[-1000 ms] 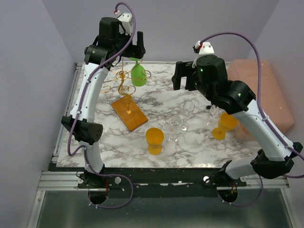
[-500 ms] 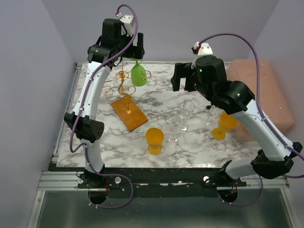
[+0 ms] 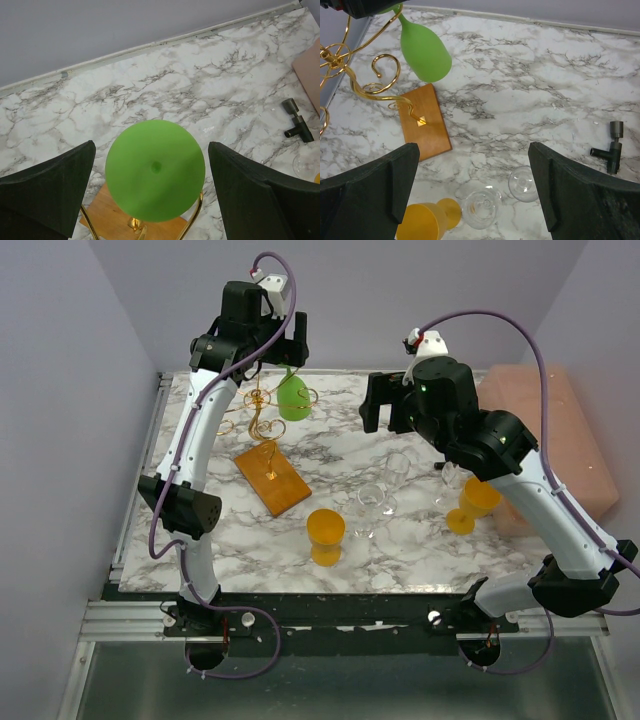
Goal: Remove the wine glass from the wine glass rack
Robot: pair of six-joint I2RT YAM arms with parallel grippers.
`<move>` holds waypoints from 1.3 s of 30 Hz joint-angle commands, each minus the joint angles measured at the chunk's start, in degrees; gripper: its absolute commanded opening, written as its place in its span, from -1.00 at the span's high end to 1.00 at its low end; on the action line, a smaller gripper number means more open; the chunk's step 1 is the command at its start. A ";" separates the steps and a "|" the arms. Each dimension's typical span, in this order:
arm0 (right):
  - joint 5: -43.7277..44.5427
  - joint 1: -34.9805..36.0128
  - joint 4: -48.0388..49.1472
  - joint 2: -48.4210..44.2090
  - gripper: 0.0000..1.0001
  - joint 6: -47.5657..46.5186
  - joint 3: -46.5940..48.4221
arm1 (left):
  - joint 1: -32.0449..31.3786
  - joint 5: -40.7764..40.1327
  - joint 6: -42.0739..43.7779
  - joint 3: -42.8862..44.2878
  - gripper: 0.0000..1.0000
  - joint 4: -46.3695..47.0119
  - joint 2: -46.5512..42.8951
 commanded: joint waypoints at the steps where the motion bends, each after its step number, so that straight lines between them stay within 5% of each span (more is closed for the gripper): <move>1: -1.56 -0.45 -0.50 -1.08 -1.00 0.04 -0.66 | -0.38 -0.69 0.63 0.45 -0.97 -1.15 0.75; 25: -3.77 -0.54 0.35 -0.79 -1.00 0.37 -1.52 | -1.49 -3.37 1.02 -0.51 -0.95 -2.36 1.79; 39: -4.29 -0.54 0.63 -0.88 -1.00 0.33 -1.93 | -1.58 -3.99 1.24 -0.25 -0.53 -2.01 1.05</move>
